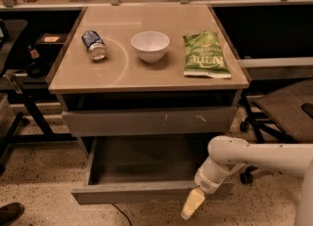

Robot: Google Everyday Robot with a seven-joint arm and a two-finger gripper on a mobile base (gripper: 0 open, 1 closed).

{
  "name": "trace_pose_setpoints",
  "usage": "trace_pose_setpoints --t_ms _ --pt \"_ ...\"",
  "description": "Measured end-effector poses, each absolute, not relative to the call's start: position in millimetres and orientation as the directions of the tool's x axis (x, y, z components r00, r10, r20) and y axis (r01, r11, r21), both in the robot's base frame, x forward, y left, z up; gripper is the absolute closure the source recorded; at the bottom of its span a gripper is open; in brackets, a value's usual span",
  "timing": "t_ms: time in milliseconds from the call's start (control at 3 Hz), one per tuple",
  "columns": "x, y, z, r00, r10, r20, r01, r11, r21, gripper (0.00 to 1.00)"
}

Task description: Open middle drawer

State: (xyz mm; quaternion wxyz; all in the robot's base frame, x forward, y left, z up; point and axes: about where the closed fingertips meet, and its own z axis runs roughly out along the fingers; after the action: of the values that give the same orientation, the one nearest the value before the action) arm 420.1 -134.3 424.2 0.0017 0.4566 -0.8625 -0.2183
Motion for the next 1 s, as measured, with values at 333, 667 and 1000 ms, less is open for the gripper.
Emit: trace_pose_setpoints --t_ms 333,667,1000 --pt "400 -147 435 -0.602 -0.786 -0.143 -0.766 0.518 0.38 0.0" --pt "384 -156 441 -0.611 -0.784 -0.114 -0.754 0.532 0.384 0.0" --pt "368 -168 448 -0.628 -0.773 -0.09 -0.737 0.554 0.386 0.0"
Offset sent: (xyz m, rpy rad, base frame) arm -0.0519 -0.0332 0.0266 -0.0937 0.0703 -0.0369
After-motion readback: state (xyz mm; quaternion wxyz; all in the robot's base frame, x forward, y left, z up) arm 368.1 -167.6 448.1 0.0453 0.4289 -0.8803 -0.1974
